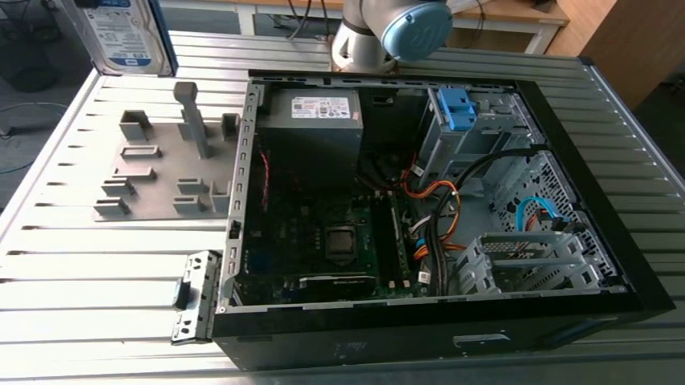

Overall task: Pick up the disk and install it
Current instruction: 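Pick up the disk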

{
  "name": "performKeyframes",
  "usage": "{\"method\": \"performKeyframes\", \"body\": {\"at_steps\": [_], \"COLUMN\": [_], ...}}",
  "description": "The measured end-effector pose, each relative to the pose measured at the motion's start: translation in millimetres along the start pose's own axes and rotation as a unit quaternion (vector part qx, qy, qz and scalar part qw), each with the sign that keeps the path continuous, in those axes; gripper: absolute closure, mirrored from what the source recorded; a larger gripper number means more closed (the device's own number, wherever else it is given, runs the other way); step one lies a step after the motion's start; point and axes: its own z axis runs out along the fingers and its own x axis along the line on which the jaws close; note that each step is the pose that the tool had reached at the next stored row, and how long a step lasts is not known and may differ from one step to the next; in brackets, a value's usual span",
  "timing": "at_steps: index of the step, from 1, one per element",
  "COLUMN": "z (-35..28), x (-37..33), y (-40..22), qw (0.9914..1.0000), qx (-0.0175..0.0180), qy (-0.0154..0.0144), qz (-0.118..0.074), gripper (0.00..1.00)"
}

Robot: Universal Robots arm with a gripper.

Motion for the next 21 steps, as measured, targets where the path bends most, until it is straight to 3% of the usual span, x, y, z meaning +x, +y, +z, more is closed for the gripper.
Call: {"method": "performKeyframes", "body": {"at_steps": [21], "z": [-17.0], "x": [-0.5], "y": [-0.2], "qw": [1.00000], "qx": [0.0000], "qy": [0.0000], "qz": [0.000], "gripper": [0.64]}}
